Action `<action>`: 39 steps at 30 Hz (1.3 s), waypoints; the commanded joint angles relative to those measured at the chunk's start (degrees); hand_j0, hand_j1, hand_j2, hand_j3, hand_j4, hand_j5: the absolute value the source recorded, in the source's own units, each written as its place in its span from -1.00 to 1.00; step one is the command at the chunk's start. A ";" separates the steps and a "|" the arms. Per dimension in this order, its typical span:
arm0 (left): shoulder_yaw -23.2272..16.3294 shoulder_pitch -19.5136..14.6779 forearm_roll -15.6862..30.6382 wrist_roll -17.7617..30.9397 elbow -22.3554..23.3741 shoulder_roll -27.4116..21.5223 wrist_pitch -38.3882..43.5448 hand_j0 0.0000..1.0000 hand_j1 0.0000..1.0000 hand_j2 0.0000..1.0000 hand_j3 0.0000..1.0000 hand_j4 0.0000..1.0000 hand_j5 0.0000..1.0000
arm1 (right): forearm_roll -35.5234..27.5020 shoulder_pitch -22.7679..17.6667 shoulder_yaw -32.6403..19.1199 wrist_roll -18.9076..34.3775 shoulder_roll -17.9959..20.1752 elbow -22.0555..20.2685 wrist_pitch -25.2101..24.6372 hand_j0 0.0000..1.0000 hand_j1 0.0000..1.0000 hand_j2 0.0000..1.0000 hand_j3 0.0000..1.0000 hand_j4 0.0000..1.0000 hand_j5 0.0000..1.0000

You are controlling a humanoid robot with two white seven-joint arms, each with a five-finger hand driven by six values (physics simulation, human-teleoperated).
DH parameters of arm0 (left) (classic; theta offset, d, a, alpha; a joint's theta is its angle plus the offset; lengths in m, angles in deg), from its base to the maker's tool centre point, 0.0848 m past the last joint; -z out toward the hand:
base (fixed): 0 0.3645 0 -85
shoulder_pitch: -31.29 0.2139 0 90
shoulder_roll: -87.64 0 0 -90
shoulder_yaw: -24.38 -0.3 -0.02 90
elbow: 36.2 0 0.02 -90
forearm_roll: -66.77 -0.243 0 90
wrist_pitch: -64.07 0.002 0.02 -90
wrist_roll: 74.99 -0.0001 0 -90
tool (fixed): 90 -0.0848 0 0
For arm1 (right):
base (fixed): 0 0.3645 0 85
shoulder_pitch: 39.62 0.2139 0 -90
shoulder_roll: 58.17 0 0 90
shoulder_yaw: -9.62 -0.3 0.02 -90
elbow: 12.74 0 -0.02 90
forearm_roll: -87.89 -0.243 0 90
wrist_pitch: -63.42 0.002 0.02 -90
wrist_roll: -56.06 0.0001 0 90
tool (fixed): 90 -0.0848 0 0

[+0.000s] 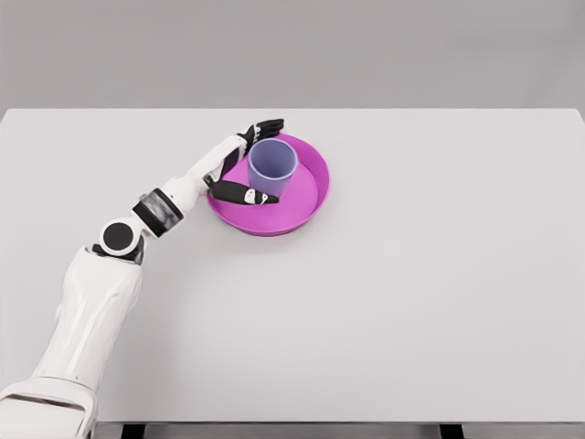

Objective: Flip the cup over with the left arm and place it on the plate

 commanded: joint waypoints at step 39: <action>1.53 1.93 7.29 -0.01 -3.12 -21.33 -6.01 1.00 1.00 1.00 1.00 1.00 1.00 | 0.00 0.00 -0.06 0.01 0.00 0.00 -0.01 1.00 1.00 1.00 1.00 1.00 1.00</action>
